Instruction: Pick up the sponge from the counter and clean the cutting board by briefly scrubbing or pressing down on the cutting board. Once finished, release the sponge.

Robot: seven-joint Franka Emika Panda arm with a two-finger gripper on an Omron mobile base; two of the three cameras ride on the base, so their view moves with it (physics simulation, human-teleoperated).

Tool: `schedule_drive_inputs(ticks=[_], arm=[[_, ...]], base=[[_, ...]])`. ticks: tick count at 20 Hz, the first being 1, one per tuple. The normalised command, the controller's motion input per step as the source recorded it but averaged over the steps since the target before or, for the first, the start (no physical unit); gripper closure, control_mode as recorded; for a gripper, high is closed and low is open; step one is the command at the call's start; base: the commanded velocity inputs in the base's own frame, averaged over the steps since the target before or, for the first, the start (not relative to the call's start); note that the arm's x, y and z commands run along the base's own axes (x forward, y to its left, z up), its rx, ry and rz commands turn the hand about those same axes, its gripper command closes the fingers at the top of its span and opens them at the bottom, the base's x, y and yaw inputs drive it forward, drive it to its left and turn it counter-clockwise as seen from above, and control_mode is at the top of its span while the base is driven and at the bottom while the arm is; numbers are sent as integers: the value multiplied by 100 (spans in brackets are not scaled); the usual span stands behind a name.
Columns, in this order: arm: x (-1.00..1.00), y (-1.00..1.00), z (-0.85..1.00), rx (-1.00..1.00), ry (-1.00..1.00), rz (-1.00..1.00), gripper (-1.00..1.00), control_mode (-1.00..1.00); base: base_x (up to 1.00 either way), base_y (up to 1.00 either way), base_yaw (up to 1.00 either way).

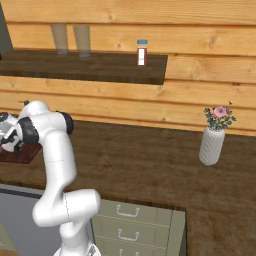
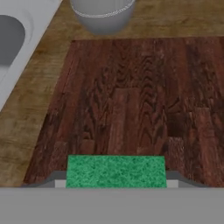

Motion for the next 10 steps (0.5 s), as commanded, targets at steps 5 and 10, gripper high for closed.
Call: schedule_drive_inputs(ticks=[5, 10], arm=[[37, -8, -11, -3, 0, 0, 100, -100], [36, -11, -19, 0, 0, 0, 100, -100]], base=[[0, 0, 0], [0, 0, 0]])
